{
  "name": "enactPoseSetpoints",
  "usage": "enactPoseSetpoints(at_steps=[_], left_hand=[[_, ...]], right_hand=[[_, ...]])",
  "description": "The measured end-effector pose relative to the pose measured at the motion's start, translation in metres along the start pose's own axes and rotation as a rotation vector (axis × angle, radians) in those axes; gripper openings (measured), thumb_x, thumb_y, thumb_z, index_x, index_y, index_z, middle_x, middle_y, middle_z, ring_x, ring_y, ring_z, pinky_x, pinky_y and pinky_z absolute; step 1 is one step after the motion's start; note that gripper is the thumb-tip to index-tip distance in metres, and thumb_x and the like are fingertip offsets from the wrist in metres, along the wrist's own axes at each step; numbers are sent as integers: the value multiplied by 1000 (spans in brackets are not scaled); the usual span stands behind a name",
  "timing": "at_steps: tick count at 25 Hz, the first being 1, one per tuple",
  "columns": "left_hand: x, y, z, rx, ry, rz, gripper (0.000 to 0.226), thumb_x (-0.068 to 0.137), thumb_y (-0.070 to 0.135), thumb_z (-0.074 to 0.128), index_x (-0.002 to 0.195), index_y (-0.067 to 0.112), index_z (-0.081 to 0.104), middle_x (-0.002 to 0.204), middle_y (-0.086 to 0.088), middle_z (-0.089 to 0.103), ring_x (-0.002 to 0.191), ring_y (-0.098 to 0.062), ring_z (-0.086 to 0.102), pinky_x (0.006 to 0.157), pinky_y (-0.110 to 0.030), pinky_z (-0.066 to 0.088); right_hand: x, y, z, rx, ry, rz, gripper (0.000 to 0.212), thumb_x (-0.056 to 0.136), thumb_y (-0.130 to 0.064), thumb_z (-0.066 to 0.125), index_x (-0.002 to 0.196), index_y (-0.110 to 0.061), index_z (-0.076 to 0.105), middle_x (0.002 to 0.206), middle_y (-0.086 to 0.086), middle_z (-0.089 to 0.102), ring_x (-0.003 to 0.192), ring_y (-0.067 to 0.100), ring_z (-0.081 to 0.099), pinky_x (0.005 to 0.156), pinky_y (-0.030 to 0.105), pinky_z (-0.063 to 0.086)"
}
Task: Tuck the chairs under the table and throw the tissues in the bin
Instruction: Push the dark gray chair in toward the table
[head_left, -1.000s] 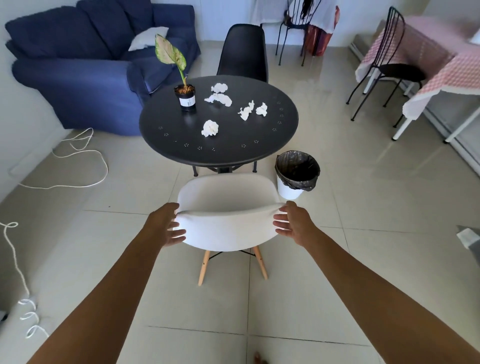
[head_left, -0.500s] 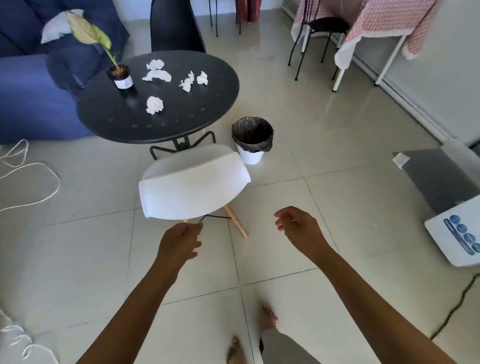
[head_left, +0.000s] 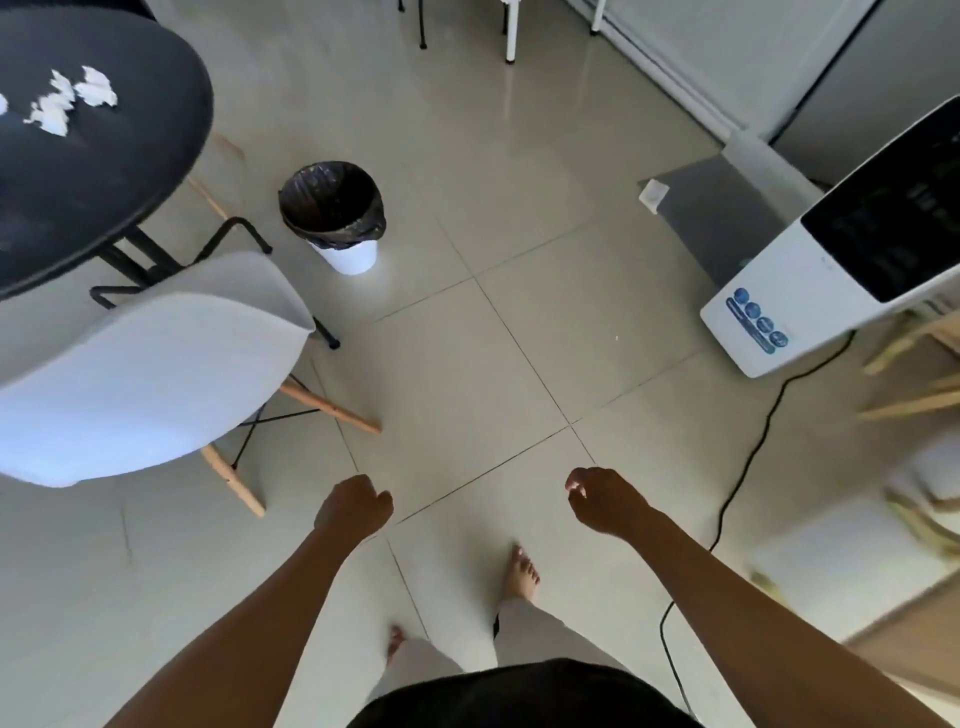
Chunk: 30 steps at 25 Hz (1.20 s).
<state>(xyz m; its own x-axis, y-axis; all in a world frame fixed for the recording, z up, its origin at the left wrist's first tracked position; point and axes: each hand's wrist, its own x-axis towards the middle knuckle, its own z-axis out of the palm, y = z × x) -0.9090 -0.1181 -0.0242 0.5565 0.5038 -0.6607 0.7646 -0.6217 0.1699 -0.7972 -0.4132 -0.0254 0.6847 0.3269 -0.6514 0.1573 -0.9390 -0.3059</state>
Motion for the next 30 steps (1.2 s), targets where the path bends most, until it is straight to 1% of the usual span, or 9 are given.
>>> enactPoseSetpoints(at_steps=[4, 7, 13, 16, 19, 21, 24, 27, 30], left_hand=[[25, 68, 5, 53, -38, 17, 35, 87, 28, 47, 102, 1, 62, 110, -15, 67, 102, -29, 62, 73, -26, 42], [51, 118, -5, 103, -47, 50, 39, 87, 30, 47, 112, 1, 58, 120, -15, 62, 113, -30, 59, 83, -30, 46], [141, 231, -45, 177, -51, 124, 43, 88, 28, 45, 120, 1, 55, 127, -16, 59, 120, -30, 56, 93, -33, 47], [192, 285, -75, 200, -63, 139, 42, 89, 29, 44, 121, 4, 55, 129, -13, 58, 122, -28, 55, 95, -33, 46], [239, 339, -118, 189, -25, 167, 39, 91, 30, 44, 118, 6, 57, 126, -10, 60, 117, -25, 57, 87, -29, 45], [270, 372, -147, 182, -17, 183, 40, 92, 31, 43, 120, 5, 56, 127, -10, 59, 118, -25, 56, 90, -30, 45], [322, 414, -184, 145, -3, 180, 42, 93, 33, 43, 120, 4, 55, 128, -11, 59, 118, -25, 56, 91, -29, 45], [393, 461, -228, 10, 5, 108, 42, 94, 33, 44, 119, 1, 56, 128, -12, 59, 119, -25, 56, 93, -27, 44], [452, 504, -279, -177, -21, -30, 36, 93, 30, 46, 107, 1, 62, 114, -15, 65, 109, -27, 62, 90, -28, 49]], right_hand=[[27, 45, -41, -32, -91, 110, 37, 92, -20, 38, 124, -20, 56, 136, 2, 54, 128, 20, 47, 105, 36, 42], [56, 61, -75, -39, -106, 141, 38, 91, -18, 38, 124, -19, 56, 137, 3, 53, 126, 22, 49, 103, 36, 44], [158, 83, -157, -183, -184, 178, 38, 93, -20, 37, 127, -18, 53, 140, 4, 50, 129, 23, 48, 105, 36, 43], [213, 81, -217, -129, -162, 208, 37, 93, -21, 38, 126, -18, 54, 140, 3, 50, 128, 22, 48, 104, 31, 42], [271, 72, -286, -42, -111, 206, 35, 91, -18, 39, 120, -16, 58, 137, 4, 54, 124, 22, 52, 101, 28, 43], [307, 68, -329, 7, -83, 206, 33, 91, -18, 40, 117, -15, 60, 134, 4, 57, 121, 23, 54, 100, 28, 44], [371, 57, -386, 45, -71, 223, 34, 91, -21, 39, 117, -15, 60, 132, 5, 58, 121, 22, 53, 100, 27, 42], [456, 42, -455, 91, -42, 211, 38, 94, -23, 38, 126, -14, 57, 141, 4, 51, 132, 20, 45, 106, 23, 35], [546, 16, -533, 90, -66, 154, 40, 97, -19, 33, 127, -4, 55, 141, 9, 51, 130, 20, 47, 105, 24, 35]])
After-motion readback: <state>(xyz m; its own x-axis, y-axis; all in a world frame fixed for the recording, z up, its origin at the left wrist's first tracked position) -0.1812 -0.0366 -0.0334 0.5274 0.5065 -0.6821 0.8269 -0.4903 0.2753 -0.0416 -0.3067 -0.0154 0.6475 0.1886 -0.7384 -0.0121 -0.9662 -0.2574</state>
